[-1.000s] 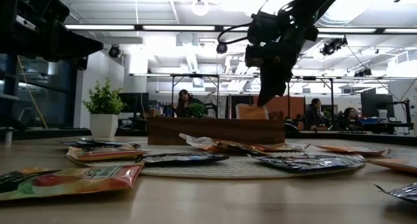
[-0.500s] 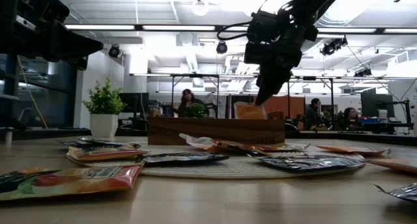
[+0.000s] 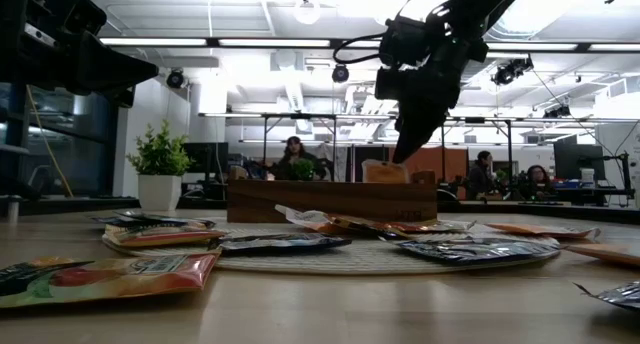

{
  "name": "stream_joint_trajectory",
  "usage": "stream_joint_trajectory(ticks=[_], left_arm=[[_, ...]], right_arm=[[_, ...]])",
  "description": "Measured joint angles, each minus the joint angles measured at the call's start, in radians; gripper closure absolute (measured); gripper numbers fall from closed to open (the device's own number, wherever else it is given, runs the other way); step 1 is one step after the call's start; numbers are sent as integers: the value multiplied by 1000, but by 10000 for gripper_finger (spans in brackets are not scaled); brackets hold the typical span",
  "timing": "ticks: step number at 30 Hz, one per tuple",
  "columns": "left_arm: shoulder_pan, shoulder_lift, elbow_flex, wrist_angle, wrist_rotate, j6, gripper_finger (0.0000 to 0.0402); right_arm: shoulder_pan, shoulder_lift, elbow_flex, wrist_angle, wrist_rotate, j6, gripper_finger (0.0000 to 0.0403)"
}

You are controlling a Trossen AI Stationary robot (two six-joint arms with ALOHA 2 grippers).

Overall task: Pick & Place Tea
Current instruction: Put the white tea bag into the right section of the wooden organizer

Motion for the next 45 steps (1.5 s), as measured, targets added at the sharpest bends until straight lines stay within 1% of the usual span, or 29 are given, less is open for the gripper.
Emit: stream_joint_trajectory(ticks=[7,9,12,16,19,21,23,27,31,34,38,42,45], left_arm=[[0,0,0,0,0,0,401],[0,0,0,0,0,0,401],[0,0,0,0,0,0,401],[0,0,0,0,0,0,401],[0,0,0,0,0,0,401],[0,0,0,0,0,0,401],[0,0,0,0,0,0,401],[0,0,0,0,0,0,401],[0,0,0,0,0,0,401],[0,0,0,0,-1,0,401],[0,0,0,0,-1,0,401],[0,0,0,0,-1,0,401],[0,0,0,0,-1,0,401]], right_arm=[[0,-96,0,2,144,20,238],[0,-131,0,-20,168,62,228],[18,-187,0,-111,198,191,221],[65,-260,0,-320,193,373,219],[104,-305,0,-466,154,509,219],[133,-332,-7,-534,124,601,219],[168,-370,-50,-548,81,697,219],[249,-458,-209,-469,10,913,219],[332,-529,-372,-310,-30,1143,219],[388,-553,-461,-175,-33,1264,219],[433,-553,-540,-47,-23,1358,219],[450,-539,-589,-2,3,1407,219],[450,-513,-600,3,18,1414,219]])
